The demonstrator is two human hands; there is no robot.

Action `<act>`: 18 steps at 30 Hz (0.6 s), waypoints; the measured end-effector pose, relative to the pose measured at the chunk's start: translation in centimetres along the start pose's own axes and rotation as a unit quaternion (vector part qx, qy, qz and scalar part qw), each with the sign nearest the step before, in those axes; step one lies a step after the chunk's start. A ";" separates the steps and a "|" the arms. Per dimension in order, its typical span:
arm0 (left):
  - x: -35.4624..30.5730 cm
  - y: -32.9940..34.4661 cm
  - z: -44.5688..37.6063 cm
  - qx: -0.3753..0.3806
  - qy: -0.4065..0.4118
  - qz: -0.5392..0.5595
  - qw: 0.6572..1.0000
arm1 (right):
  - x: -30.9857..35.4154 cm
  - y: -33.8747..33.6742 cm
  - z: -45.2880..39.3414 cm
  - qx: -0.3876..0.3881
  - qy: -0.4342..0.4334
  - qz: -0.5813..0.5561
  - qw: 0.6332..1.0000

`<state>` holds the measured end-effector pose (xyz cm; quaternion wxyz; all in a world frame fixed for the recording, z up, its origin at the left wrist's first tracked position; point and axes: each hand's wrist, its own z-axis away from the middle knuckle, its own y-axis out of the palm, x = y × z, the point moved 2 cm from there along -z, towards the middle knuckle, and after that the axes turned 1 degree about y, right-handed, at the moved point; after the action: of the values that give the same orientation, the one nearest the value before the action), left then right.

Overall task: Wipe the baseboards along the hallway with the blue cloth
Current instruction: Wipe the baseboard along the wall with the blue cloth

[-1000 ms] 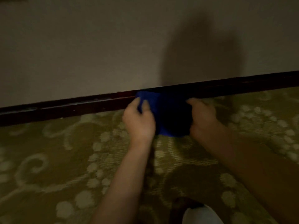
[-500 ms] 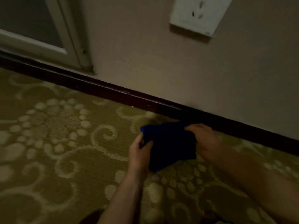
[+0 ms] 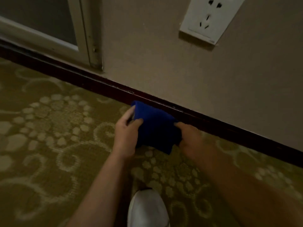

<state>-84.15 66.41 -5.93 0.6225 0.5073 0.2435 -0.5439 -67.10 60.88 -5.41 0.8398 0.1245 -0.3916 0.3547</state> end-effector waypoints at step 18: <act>4.7 2.6 -4.5 0.028 -0.115 0.098 0.988 | 2.2 4.6 -4.1 -0.200 -0.181 0.064 0.961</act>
<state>-79.28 68.10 -10.69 0.6819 0.4801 0.1042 -0.5418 -66.94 67.28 -6.80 0.7384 -0.0093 -0.6069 0.2938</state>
